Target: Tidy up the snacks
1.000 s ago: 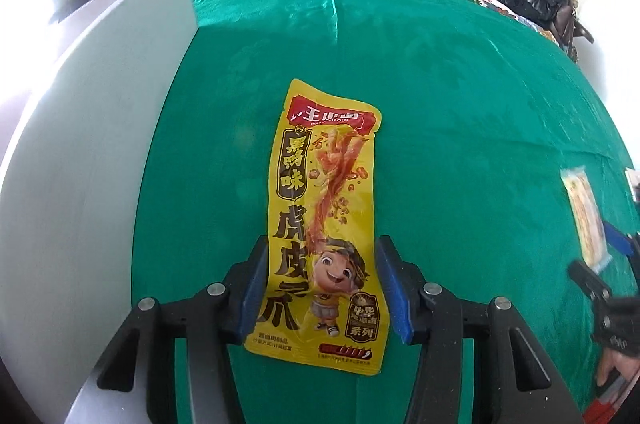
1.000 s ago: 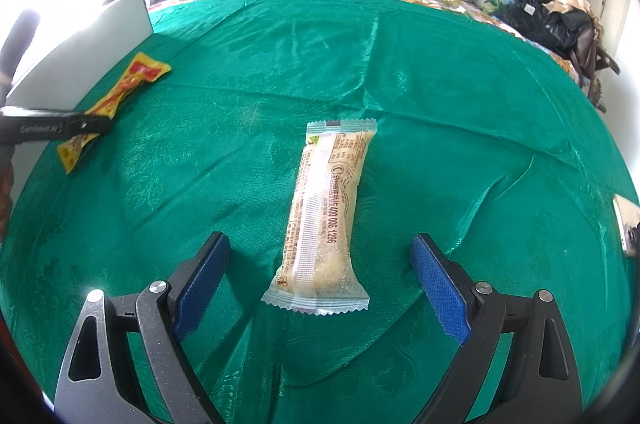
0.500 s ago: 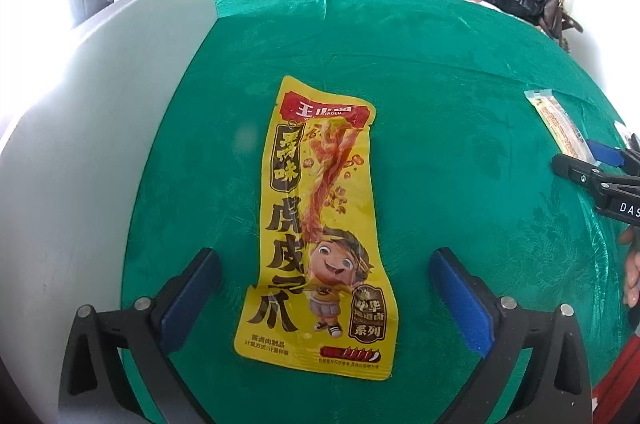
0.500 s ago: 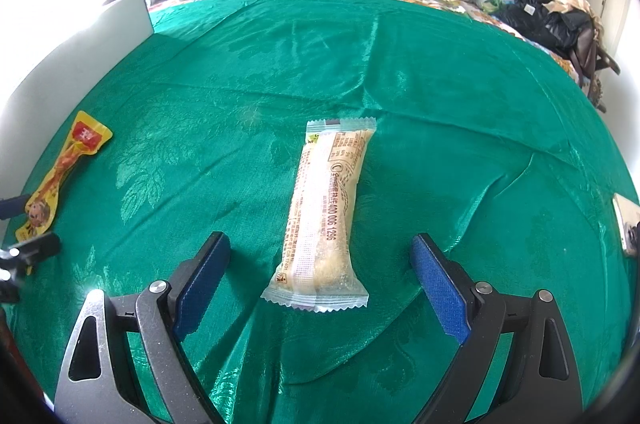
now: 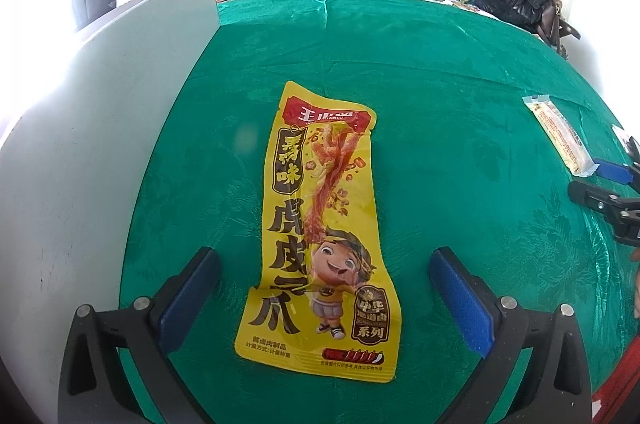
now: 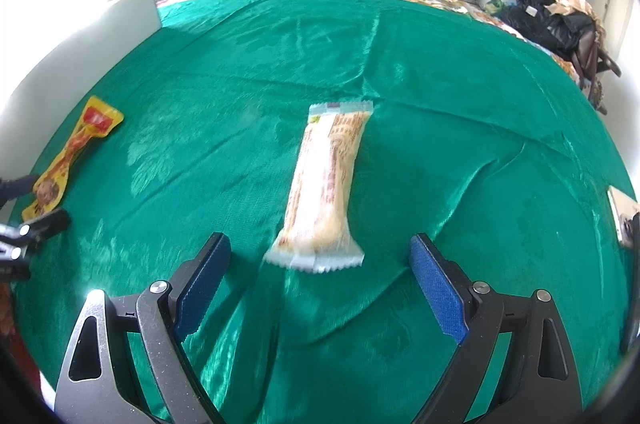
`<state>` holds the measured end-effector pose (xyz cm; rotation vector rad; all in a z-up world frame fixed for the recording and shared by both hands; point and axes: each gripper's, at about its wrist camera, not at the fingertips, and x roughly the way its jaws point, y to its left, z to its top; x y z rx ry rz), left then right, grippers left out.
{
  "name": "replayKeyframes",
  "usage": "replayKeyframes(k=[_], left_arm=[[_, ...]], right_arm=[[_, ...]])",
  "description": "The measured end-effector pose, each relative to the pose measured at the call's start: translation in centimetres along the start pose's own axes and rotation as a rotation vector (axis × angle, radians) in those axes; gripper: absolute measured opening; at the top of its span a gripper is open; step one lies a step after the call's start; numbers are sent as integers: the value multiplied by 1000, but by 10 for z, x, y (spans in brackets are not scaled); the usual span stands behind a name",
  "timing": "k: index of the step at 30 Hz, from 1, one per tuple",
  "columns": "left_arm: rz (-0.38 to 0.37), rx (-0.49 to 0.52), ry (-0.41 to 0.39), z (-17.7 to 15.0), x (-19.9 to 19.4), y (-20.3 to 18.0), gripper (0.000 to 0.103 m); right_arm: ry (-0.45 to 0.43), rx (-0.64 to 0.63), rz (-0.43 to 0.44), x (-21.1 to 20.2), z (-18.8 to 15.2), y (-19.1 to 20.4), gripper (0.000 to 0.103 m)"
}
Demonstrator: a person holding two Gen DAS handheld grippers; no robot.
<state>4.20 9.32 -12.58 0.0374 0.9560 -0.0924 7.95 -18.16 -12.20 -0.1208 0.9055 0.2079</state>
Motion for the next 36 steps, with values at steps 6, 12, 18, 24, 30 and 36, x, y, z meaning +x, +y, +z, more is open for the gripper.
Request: replayKeyframes(k=[6, 12, 18, 24, 30, 36], left_arm=[[1, -2, -3, 0, -1, -1, 103], [1, -2, -3, 0, 0, -1, 103], [1, -1, -4, -1, 0, -1, 103], [-2, 2, 23, 3, 1, -1, 103], [-27, 35, 177, 32, 10, 1, 88], [-127, -36, 155, 37, -5, 17, 49]], right_arm=[[-5, 149, 83, -7, -5, -22, 92], [106, 161, 47, 4, 15, -18, 92], [278, 207, 2, 23, 51, -19, 92], [352, 169, -40, 32, 69, -8, 90], [414, 82, -59, 29, 63, 9, 26], [355, 198, 93, -14, 51, -4, 26]])
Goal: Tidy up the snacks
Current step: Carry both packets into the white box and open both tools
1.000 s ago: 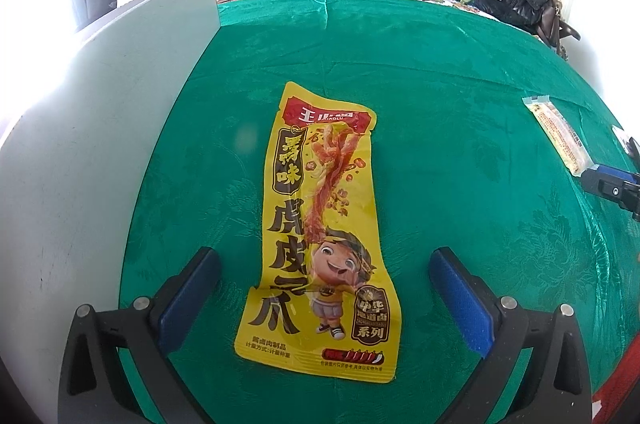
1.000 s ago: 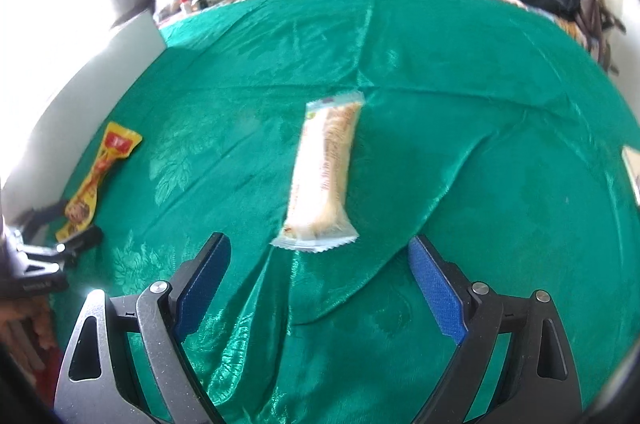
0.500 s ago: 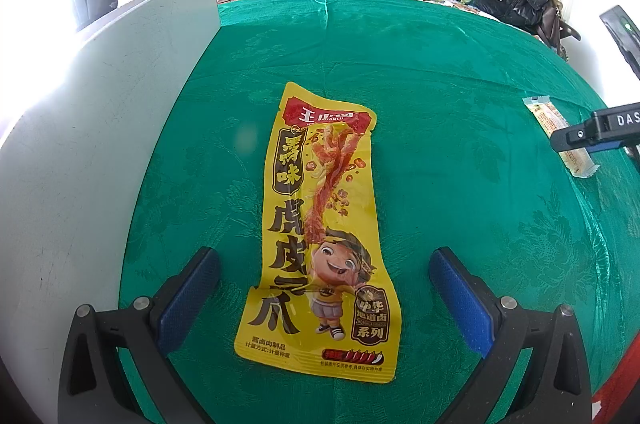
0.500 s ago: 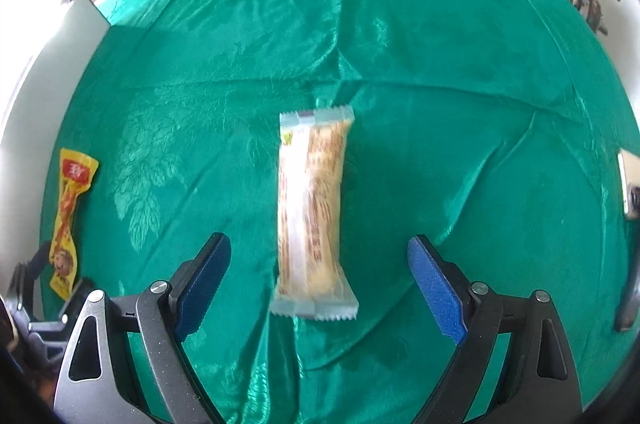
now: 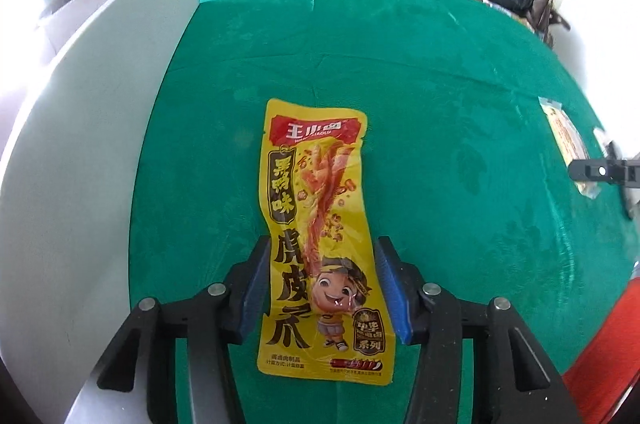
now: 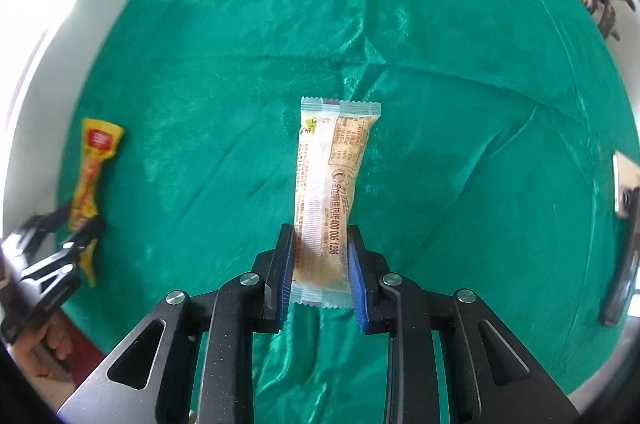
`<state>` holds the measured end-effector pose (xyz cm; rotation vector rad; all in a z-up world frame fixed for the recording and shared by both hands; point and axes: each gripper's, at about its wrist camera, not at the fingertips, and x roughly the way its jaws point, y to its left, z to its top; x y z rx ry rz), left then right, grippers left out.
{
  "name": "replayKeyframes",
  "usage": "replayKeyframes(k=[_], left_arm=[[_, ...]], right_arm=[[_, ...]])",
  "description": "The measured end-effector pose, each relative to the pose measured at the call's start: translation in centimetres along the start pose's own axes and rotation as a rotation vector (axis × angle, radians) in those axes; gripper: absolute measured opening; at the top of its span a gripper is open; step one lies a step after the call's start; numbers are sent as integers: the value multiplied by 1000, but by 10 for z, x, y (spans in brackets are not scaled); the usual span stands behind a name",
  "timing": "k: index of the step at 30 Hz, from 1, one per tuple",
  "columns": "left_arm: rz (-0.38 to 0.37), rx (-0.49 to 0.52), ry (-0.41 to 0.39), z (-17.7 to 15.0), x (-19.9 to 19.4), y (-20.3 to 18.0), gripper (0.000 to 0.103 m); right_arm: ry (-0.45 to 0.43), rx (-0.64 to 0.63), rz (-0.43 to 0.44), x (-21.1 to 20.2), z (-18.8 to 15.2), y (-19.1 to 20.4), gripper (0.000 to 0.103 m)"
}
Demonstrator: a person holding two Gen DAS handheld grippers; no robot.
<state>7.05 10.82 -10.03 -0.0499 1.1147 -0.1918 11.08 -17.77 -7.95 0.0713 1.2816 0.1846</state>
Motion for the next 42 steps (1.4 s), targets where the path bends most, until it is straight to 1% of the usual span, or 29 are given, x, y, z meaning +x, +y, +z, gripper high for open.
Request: replayKeyframes(k=[2, 3, 5, 7, 11, 15, 17, 19, 22, 24, 26, 28, 31, 33, 36, 37, 39, 40, 42], left_arm=[[-74, -52, -16, -7, -9, 5, 49], [-101, -71, -21, -12, -13, 6, 49], [-116, -75, -26, -17, -19, 4, 49], [-135, -89, -36, -22, -27, 4, 49], [-189, -139, -61, -24, -46, 8, 49], [-242, -155, -99, -20, -75, 9, 49], [-270, -158, -135, -16, -98, 14, 49], [-280, -164, -179, -12, -124, 25, 49], [-247, -189, -239, -2, -158, 56, 49], [-191, -212, -272, 5, -177, 86, 49], [-107, -239, -295, 10, -190, 121, 50], [-37, -281, -293, 11, -194, 156, 50], [56, -330, -268, 6, -186, 202, 50], [104, -356, -243, -3, -177, 223, 50], [144, -382, -208, -16, -161, 241, 49], [157, -386, -203, -20, -157, 244, 43], [153, -395, -193, -29, -153, 249, 42], [157, -397, -188, -31, -149, 250, 42], [176, -386, -174, -33, -145, 251, 43]], right_arm=[[-28, 15, 56, -14, -12, 0, 26], [-36, 17, 62, -18, -18, -1, 26], [-40, 12, 63, -20, -31, 0, 26], [-40, 13, 68, -20, -36, 1, 26], [-41, 5, 119, -20, -41, 11, 26], [-42, -56, 139, -22, -49, 39, 26], [-49, -100, 147, -27, -50, 59, 26], [-63, -151, 157, -35, -48, 82, 26], [-99, -230, 189, -51, -41, 126, 26], [-127, -282, 228, -64, -35, 161, 26], [-155, -335, 272, -78, -31, 199, 26], [-172, -390, 317, -88, -27, 237, 26], [-175, -476, 370, -93, -30, 291, 27], [-168, -524, 382, -89, -32, 325, 27], [-145, -577, 382, -69, -32, 361, 27], [-134, -582, 375, -60, -32, 367, 27], [-103, -581, 362, -40, -30, 375, 27], [-87, -578, 355, -30, -30, 377, 30], [-44, -569, 340, -12, -32, 378, 32]])
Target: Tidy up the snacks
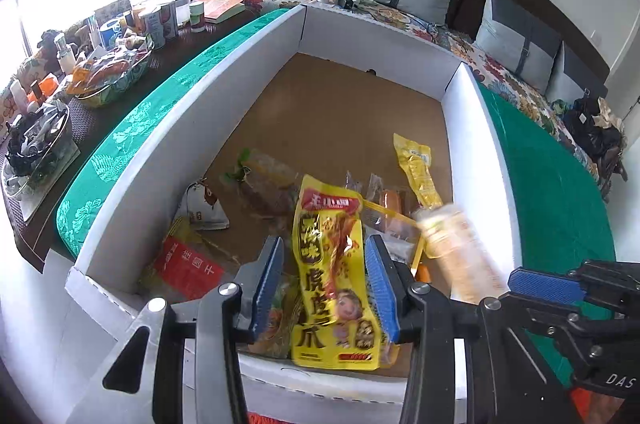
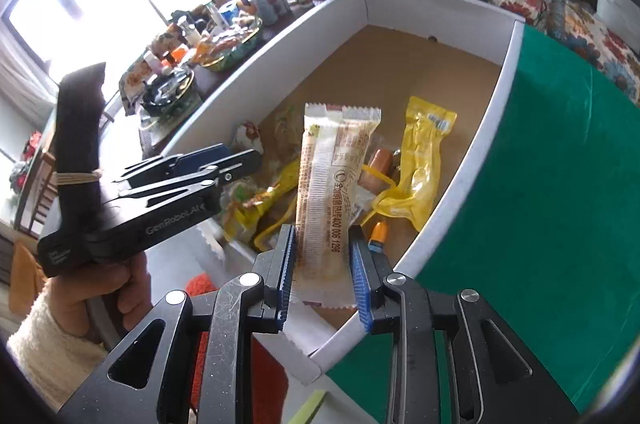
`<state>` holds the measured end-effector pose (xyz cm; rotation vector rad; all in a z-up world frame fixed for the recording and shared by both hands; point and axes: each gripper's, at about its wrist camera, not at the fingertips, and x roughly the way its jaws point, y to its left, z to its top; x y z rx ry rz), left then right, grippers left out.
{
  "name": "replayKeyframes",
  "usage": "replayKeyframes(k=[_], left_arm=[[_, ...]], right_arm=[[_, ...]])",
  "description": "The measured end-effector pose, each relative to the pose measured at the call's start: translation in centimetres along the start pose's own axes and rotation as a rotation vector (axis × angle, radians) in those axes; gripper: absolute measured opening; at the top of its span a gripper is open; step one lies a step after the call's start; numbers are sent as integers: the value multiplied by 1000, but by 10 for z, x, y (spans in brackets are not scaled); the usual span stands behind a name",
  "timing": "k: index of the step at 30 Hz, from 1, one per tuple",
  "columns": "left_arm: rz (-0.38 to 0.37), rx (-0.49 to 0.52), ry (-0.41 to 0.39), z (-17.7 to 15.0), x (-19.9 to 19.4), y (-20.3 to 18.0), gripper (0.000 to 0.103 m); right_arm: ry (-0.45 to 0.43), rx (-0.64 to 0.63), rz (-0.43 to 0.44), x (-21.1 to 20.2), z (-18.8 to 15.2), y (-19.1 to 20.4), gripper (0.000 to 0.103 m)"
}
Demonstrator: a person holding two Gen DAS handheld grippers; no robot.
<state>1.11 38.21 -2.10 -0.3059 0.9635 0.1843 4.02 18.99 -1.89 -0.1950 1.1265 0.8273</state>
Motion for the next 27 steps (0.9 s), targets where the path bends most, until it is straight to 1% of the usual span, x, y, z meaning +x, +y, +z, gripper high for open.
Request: replayKeyframes(k=[1, 3, 4, 5, 7, 9, 12, 13, 14, 15, 17, 18, 19, 20, 21, 22, 23, 24, 27], left_arm=[[9, 11, 8, -3, 2, 0, 46], [27, 29, 11, -8, 2, 0, 59], [38, 35, 2, -11, -1, -1, 70], [47, 40, -14, -13, -5, -1, 77], [57, 53, -51, -14, -16, -4, 82], [62, 71, -88, -12, -28, -9, 83], [86, 115, -158, -8, -52, -22, 90], [101, 133, -184, -5, -61, -27, 93], [119, 151, -210, -3, -71, -33, 95], [140, 167, -234, -1, -80, -38, 95], [178, 189, -292, 5, -100, -44, 98], [184, 191, -326, 6, -110, -47, 100], [187, 183, -362, 7, -120, -48, 103], [204, 166, -395, 6, -129, -48, 102], [233, 166, -409, 6, -134, -49, 103], [267, 182, -401, 5, -136, -53, 103], [276, 186, -395, 4, -136, -52, 103], [268, 180, -383, 2, -137, -50, 103], [227, 123, -337, -3, -136, -42, 103]], right_arm=[[21, 14, 5, 6, -4, -3, 34], [40, 34, 2, 12, -9, -10, 36], [37, 33, -2, 10, -11, -10, 40], [28, 30, -8, 6, -12, -11, 44], [-5, 14, -32, -6, -14, -9, 62], [-52, -9, -57, -25, -14, -2, 67], [-129, -52, -97, -53, -13, 13, 73], [-165, -68, -115, -60, -9, 21, 74], [-219, -86, -129, -72, -8, 26, 74], [-304, -105, -143, -86, -9, 32, 74], [-503, -134, -178, -121, -17, 43, 88], [-565, -132, -195, -131, -18, 48, 97], [-597, -129, -195, -137, -17, 50, 97], [-576, -125, -177, -136, -14, 51, 97], [-491, -114, -143, -130, -7, 50, 97], [-422, -99, -104, -126, -1, 47, 96], [-408, -73, -77, -125, 1, 46, 96], [-399, -50, -84, -125, 2, 42, 96], [-408, -36, -160, -127, -2, 39, 96]])
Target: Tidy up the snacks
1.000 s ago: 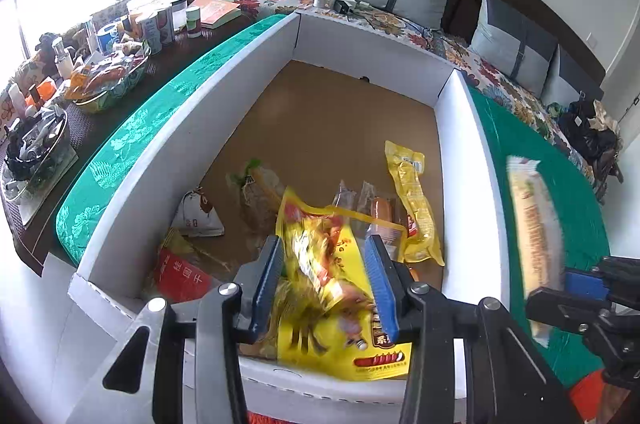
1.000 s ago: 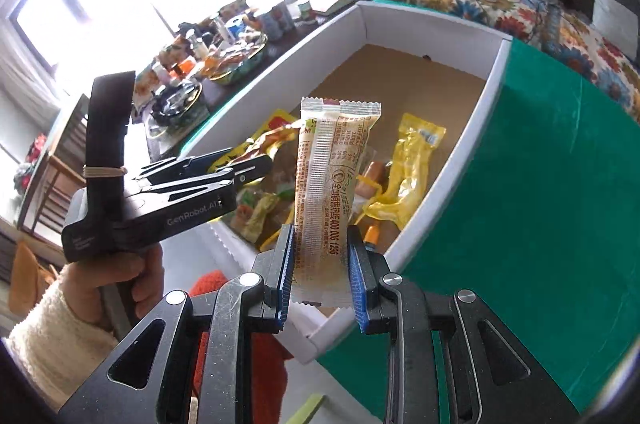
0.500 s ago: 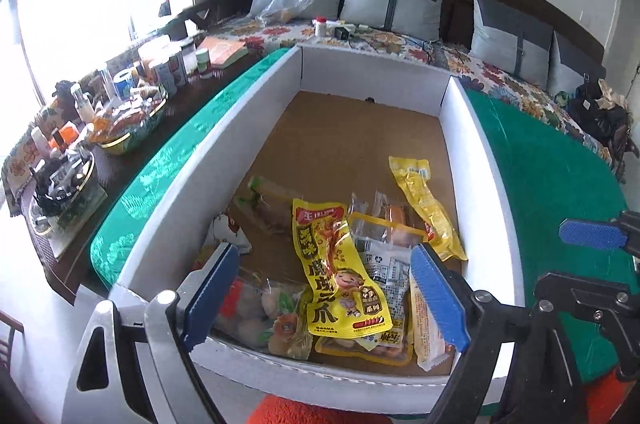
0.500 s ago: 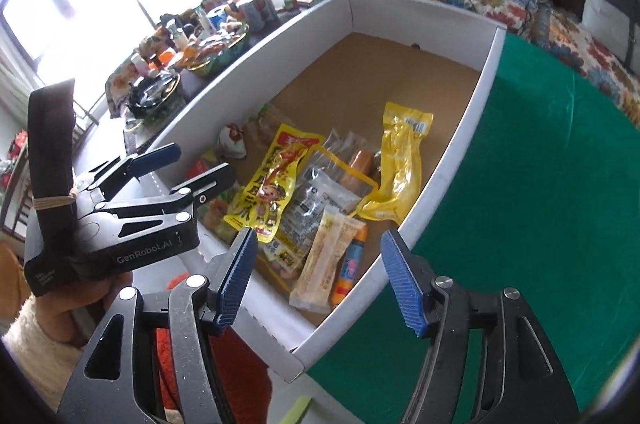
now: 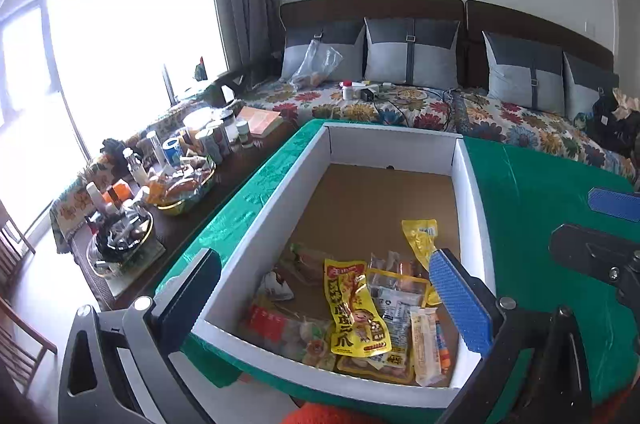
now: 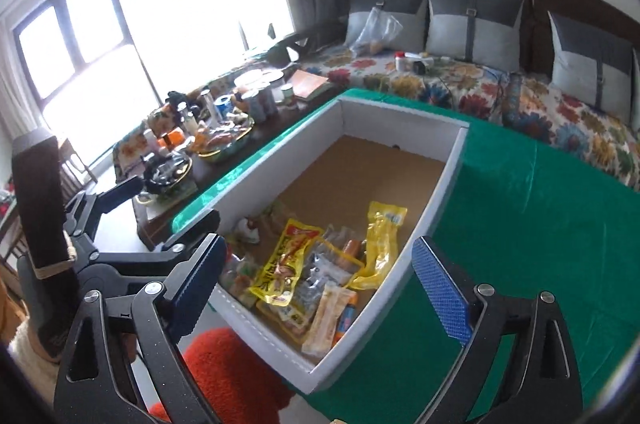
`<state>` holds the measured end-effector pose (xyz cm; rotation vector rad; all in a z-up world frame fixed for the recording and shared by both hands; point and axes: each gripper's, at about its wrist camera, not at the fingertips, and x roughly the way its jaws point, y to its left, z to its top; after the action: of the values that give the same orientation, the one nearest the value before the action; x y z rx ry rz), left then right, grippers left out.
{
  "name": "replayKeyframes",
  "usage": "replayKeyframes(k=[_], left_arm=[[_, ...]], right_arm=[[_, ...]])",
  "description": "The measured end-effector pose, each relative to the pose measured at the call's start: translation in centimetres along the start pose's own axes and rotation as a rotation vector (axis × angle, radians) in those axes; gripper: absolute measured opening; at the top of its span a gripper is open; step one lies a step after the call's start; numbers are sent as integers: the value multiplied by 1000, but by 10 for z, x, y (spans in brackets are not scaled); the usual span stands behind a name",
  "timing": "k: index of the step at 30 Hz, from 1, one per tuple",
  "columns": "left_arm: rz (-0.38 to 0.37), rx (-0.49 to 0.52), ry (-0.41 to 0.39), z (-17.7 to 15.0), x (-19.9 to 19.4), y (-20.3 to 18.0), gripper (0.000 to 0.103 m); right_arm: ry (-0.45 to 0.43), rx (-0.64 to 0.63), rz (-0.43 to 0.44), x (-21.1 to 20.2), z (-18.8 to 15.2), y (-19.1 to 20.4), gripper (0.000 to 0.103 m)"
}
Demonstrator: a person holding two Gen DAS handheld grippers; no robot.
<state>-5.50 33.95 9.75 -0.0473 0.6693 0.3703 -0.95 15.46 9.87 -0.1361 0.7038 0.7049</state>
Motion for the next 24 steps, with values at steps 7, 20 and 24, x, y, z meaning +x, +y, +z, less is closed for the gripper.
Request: replayKeyframes(k=[7, 20, 24], left_arm=[[36, -119, 69, -13, 18, 26, 103], [57, -19, 170, -13, 25, 16, 103], [52, -27, 189, -16, 26, 22, 103]], right_arm=[[45, -3, -52, 2, -8, -3, 96], [130, 74, -85, 26, -10, 1, 96], [153, 43, -98, 31, -11, 9, 96]])
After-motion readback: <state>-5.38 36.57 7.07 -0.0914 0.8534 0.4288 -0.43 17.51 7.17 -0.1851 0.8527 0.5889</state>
